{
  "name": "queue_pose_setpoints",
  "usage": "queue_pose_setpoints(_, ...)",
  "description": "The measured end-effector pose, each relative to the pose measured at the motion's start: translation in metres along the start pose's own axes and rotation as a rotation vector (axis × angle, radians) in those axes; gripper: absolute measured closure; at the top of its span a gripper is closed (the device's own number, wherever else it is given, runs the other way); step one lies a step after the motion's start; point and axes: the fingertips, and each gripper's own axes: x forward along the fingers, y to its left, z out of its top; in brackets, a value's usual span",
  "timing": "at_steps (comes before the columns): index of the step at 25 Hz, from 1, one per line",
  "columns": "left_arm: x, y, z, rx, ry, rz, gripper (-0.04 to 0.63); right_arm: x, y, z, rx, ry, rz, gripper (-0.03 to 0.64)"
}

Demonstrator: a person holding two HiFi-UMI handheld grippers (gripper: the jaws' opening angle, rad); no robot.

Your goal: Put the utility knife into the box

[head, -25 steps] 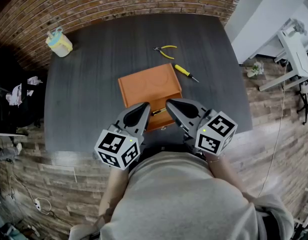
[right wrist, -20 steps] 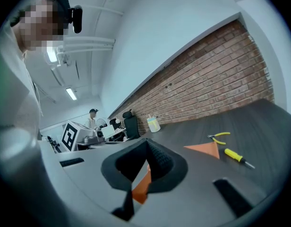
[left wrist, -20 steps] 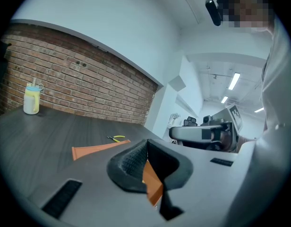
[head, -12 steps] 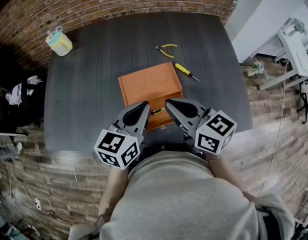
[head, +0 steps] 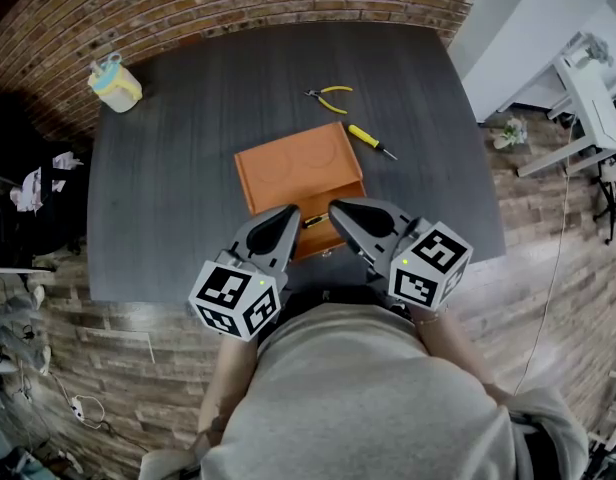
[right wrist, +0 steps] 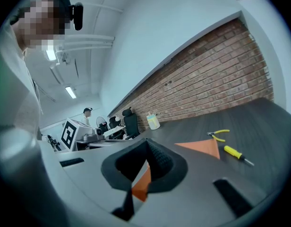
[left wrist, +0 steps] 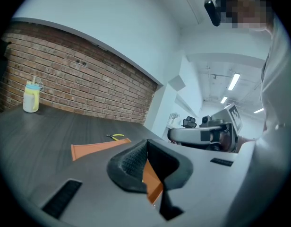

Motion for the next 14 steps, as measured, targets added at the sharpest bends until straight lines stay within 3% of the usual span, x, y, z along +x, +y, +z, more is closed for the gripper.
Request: queue_pose_setpoints(14,0.007,-0.004,-0.009,-0.027,0.022,-0.016,0.574,-0.001,-0.009,-0.011,0.041,0.028,-0.012,0.614)
